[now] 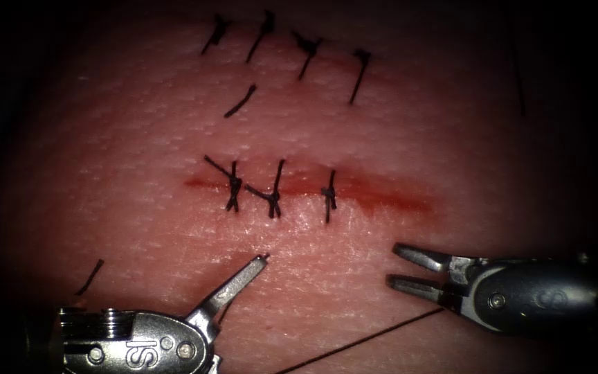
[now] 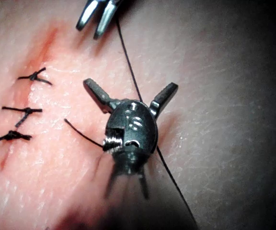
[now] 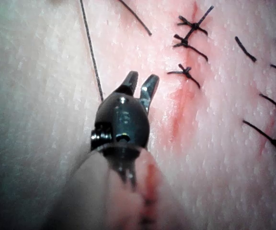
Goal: Wound Closure
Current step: Grasp the suture with the left tool and pull the needle into view.
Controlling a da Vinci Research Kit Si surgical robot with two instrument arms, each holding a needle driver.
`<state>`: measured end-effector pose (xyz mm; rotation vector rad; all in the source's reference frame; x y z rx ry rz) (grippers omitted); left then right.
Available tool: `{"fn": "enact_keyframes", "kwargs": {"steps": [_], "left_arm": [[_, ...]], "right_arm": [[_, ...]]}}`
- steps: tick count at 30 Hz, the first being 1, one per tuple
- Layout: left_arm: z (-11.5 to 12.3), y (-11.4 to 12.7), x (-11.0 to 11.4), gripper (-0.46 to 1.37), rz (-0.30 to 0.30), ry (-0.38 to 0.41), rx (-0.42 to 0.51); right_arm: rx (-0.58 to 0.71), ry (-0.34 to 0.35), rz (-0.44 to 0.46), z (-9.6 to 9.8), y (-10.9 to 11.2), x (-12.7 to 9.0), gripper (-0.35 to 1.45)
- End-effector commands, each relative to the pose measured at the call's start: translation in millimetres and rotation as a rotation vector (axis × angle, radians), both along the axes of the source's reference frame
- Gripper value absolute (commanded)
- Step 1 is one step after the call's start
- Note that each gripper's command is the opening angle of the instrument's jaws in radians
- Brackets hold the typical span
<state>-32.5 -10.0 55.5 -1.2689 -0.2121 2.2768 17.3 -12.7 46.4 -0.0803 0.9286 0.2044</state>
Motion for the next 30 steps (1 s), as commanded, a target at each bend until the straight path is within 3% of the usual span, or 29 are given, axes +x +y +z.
{"fn": "enact_keyframes", "kwargs": {"steps": [1,5,10,18,22,25,30], "left_arm": [[0.1,-0.2,-0.4,1.07,0.013,0.063,0.017],[1.0,-1.3,-0.6,0.90,0.042,0.183,0.087],[1.4,-1.9,-1.0,0.56,0.033,0.319,0.199],[2.6,-2.8,-2.1,0.49,0.046,0.394,0.221],[3.4,-3.0,-2.5,0.20,0.063,0.463,0.247],[3.8,-2.8,-2.5,-0.35,0.058,0.468,0.253],[3.8,-1.5,-2.5,-0.35,0.031,0.464,0.279]], "right_arm": [[-0.002,0.000,0.002,0.0,0.0,0.0,-0.07],[-0.002,0.000,0.002,0.0,-0.1,0.0,-0.07],[-0.002,-0.001,0.002,-0.1,-0.2,0.0,-0.07],[-0.001,-0.001,0.002,-0.2,-0.2,0.1,-0.06],[-0.001,-0.001,0.002,-0.3,-0.2,0.1,-0.06],[-0.001,-0.001,0.002,-0.3,-0.2,0.1,-0.06],[0.000,-0.001,0.002,-0.4,-0.3,0.1,-0.06]]}}
